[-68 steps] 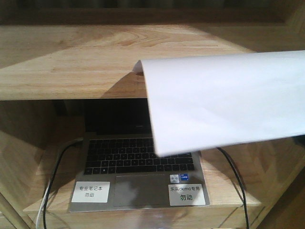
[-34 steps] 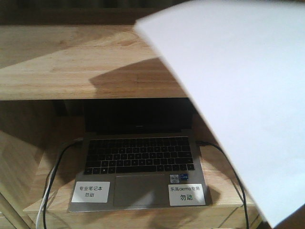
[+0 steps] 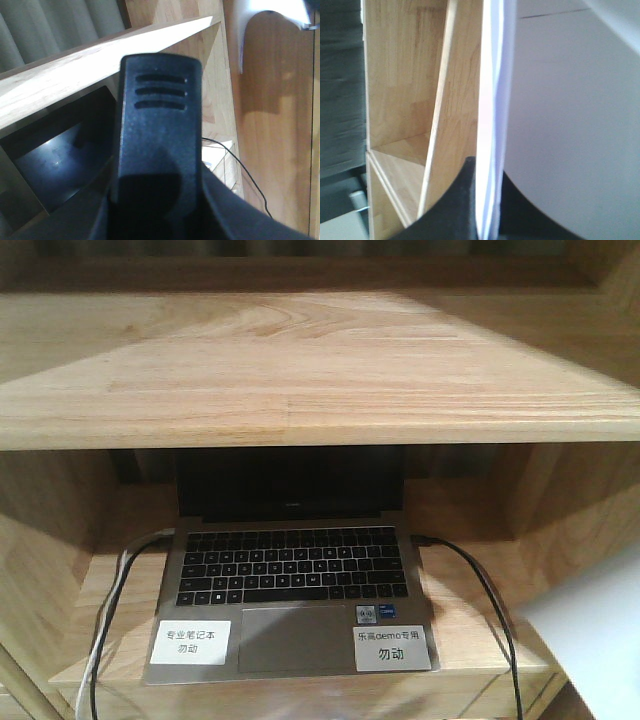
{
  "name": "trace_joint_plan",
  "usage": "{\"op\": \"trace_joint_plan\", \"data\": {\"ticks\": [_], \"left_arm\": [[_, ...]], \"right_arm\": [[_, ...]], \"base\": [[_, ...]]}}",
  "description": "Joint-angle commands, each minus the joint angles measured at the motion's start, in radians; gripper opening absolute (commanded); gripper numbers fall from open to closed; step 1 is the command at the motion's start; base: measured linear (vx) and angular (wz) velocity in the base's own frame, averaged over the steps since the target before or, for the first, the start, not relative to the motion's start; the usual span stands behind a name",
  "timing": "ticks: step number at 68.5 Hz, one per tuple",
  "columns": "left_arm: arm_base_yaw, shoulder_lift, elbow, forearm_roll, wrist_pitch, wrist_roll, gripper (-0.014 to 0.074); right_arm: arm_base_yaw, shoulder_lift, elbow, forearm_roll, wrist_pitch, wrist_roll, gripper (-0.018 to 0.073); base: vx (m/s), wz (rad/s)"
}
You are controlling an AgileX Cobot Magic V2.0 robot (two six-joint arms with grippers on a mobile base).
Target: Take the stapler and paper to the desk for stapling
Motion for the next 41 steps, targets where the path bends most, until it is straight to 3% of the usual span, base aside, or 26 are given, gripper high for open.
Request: {"op": "trace_joint_plan", "data": {"ticks": [1, 23, 41], "left_arm": [[-0.004, 0.023, -0.024, -0.025, -0.116, -0.006, -0.0006], [-0.004, 0.023, -0.024, -0.025, -0.116, -0.006, -0.0006], [-0.004, 0.023, -0.024, -0.025, -0.116, -0.006, -0.0006]], "right_arm": [[-0.017, -0.051, -0.027, -0.027, 0.061, 0.031, -0.0007], [-0.017, -0.189, -0.027, -0.051, 0.204, 0.036, -0.0005], [-0.017, -0.202, -0.027, -0.052, 0.206, 0.036, -0.0005]], "base": [[0.00, 0.00], [0.00, 0.00], [0.00, 0.00]]}}
